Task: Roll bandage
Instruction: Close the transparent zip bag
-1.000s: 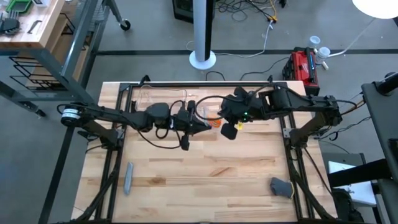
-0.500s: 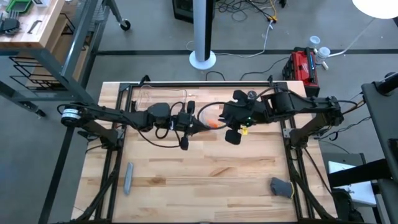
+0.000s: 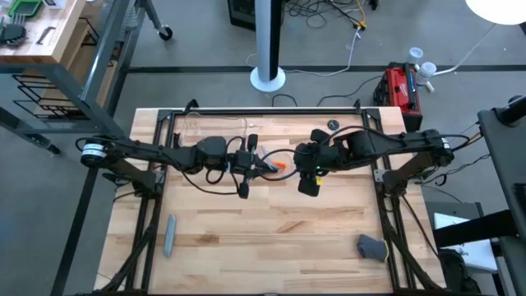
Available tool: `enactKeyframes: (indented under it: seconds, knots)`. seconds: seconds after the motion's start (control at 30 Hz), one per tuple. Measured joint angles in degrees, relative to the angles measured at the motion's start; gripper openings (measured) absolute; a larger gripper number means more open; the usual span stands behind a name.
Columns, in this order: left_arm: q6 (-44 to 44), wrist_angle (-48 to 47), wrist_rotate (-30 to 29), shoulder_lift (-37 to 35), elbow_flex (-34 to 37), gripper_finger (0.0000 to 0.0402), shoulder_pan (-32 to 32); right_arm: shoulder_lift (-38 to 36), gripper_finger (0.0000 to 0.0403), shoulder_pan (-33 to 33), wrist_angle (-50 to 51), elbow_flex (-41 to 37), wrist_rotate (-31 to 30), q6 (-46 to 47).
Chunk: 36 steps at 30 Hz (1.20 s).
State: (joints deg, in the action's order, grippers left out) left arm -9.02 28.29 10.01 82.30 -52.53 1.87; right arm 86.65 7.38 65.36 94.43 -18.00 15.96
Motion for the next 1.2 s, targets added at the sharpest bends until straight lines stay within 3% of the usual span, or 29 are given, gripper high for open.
enactKeyframes:
  seconds: [0.37, 0.87, 1.2]
  knots:
    - [-1.5, -3.2, -3.0, 0.0, 0.0, 0.0000, 0.0, 2.9, 0.0206, 0.0, 2.7, -4.0, 0.6, 8.7]
    - [-1.7, -3.3, -3.1, 0.0, 0.0, 0.0000, 0.0, 12.9, 0.0199, 0.0, 0.2, -4.0, 0.4, 2.8]
    - [-2.6, -2.9, -3.5, 0.0, 0.0, 0.0000, 0.0, 10.5, 0.0214, 0.3, -1.7, -3.9, 0.4, 0.5]
